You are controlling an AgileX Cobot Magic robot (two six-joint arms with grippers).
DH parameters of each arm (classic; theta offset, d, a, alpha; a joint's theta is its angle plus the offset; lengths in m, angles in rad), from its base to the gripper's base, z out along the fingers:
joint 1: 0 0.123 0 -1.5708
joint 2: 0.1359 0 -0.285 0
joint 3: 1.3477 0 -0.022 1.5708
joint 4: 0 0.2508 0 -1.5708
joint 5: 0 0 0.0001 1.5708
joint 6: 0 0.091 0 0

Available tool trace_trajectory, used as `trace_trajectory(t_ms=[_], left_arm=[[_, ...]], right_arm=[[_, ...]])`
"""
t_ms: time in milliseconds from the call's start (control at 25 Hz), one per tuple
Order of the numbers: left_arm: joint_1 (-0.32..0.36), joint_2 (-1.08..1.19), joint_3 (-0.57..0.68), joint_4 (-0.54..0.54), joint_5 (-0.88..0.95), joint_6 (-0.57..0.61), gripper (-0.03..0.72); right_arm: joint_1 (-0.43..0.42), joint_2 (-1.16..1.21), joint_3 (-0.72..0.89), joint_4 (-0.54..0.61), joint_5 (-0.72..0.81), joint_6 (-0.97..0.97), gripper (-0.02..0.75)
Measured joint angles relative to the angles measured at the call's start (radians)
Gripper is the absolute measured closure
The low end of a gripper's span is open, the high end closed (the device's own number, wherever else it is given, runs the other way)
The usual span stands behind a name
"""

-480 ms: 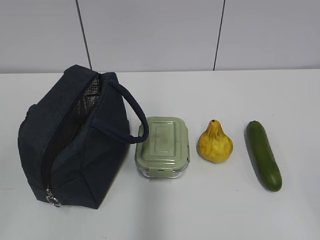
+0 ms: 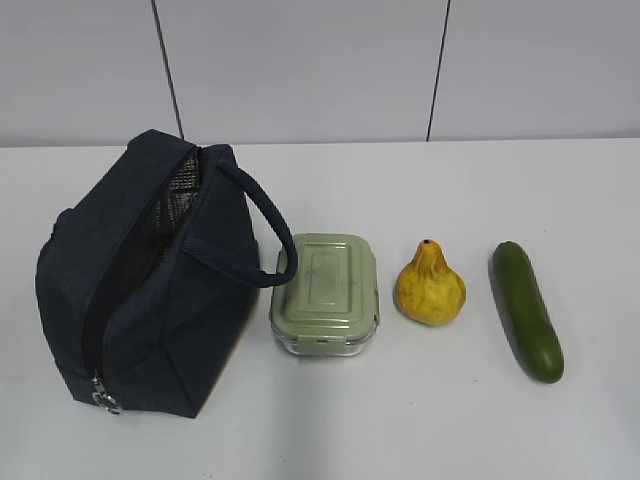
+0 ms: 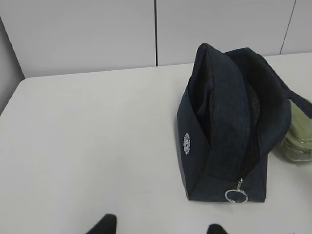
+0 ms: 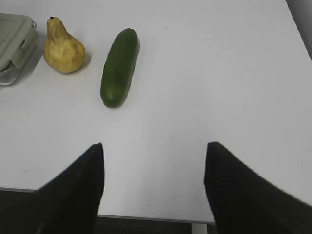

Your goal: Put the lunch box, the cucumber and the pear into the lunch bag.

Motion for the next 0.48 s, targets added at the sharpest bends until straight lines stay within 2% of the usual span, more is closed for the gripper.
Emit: trace_trajectory(t_ms=[480], left_arm=[[0.0,0.0,0.0,0.0,0.0,0.0,0.349]], right_arm=[[0.0,0.0,0.0,0.0,0.0,0.0,0.241]])
